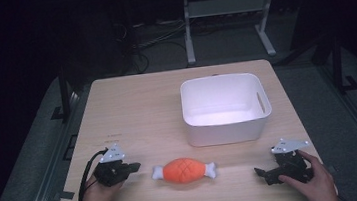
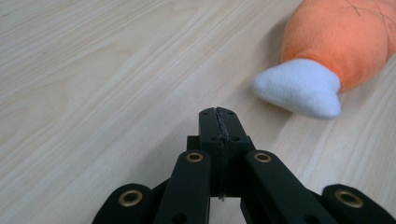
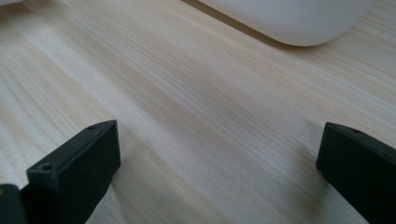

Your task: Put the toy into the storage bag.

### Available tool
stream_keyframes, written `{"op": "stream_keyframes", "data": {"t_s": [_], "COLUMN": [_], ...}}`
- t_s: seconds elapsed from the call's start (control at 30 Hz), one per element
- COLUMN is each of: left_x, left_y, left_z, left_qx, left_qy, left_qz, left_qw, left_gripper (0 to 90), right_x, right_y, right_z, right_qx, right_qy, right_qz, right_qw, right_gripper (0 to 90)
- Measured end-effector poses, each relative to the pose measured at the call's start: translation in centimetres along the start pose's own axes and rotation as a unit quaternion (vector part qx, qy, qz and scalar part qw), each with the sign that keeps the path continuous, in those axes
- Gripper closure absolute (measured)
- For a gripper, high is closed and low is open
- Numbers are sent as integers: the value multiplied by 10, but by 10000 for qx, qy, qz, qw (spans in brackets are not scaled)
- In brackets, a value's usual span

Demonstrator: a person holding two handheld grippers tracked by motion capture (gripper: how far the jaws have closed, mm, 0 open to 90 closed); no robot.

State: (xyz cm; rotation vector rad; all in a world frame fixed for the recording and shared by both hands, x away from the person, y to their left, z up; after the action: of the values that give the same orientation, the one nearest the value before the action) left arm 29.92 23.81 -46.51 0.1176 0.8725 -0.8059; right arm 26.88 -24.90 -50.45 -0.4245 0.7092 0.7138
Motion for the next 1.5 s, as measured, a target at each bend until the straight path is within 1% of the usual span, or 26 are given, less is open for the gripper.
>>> {"op": "stream_keyframes", "data": {"t_s": [0.07, 0.13, 0.27, 0.3, 0.33, 0.4, 0.47, 0.5, 0.6, 0.63, 0.7, 0.8, 0.87, 1.07, 1.1, 1.17, 1.2, 1.3, 1.33, 1.43, 1.5], "left_x": [6, 10, 18, 23, 23, 28, 32, 33, 34, 34, 34, 34, 32, 30, 29, 28, 28, 27, 27, 26, 26], "left_y": [-1, -2, -5, -6, -6, -7, -8, -9, -14, -16, -19, -21, -25, -32, -33, -36, -39, -43, -44, -46, -50], "left_z": [4, 8, 18, 22, 22, 24, 24, 24, 23, 23, 22, 21, 17, 10, 10, 9, 8, 4, 3, 0, -2], "left_qx": [-23, 57, 71, 86, 86, 61, 135, 138, 235, 215, 286, 293, 242, 239, 266, 257, 207, 173, 133, 67, 34], "left_qy": [17, 59, 18, 40, 40, 36, 117, 145, 194, 170, 214, 230, 234, 276, 285, 276, 249, 293, 305, 342, 367], "left_qz": [-90, -49, -125, -122, -122, -185, -180, -206, -234, -260, -263, -302, -407, -503, -511, -548, -611, -676, -706, -688, -713], "left_qw": [10000, 10000, 9999, 9999, 9999, 9998, 9997, 9996, 9993, 9993, 9990, 9988, 9986, 9981, 9979, 9978, 9976, 9971, 9969, 9970, 9968], "left_gripper": [897, 897, 897, 897, 897, 897, 897, 897, 897, 897, 896, 896, 896, 896, 896, 896, 896, 896, 896, 896, 896], "right_x": [0, 0, 0, 0, 0, 0, 0, 0, 0, 0, 0, 0, 0, 0, 0, 0, 0, 0, 0, 0, 0], "right_y": [0, 0, 0, 0, 0, 0, 0, 0, 0, 0, 0, 0, 0, 0, 0, 0, 0, 0, 0, 0, 0], "right_z": [0, 0, 0, 0, 0, 0, 0, 0, 0, 0, 0, 0, 0, 0, 0, 0, 0, 0, 0, 0, 0], "right_qx": [0, 0, -1, 0, 0, 1, 0, 0, 1, 0, 0, 1, -1, 0, 0, 0, 0, 0, -1, 0, 0], "right_qy": [0, 1, 0, 0, 1, 0, 0, 0, 0, 0, 0, 1, 0, 1, 1, 1, 1, 1, 1, 1, 1], "right_qz": [-1, -1, -1, 0, -1, 0, 0, 0, -1, 0, -1, -2, -1, -2, -2, -2, -2, -1, -3, -2, -1], "right_qw": [10000, 10000, 10000, 10000, 10000, 10000, 10000, 10000, 10000, 10000, 10000, 10000, 10000, 10000, 10000, 10000, 10000, 10000, 10000, 10000, 10000], "right_gripper": [0, 0, 0, 0, 0, 0, 0, 0, 0, 0, 0, 0, 0, 0, 0, 0, 0, 0, 0, 0, 0]}}
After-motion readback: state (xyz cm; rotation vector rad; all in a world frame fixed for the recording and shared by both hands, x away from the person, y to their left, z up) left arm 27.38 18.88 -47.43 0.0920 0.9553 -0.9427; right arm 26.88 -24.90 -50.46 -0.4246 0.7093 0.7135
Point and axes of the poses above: each handheld gripper's, and its own axes: x roughly forward along the jaws, z roughly out of its top, y roughly to its left, the point moved 3 cm from there along x, roughly forward along the jaws, and after that the axes turned 12 degrees about -x, right-handed, at the moved point
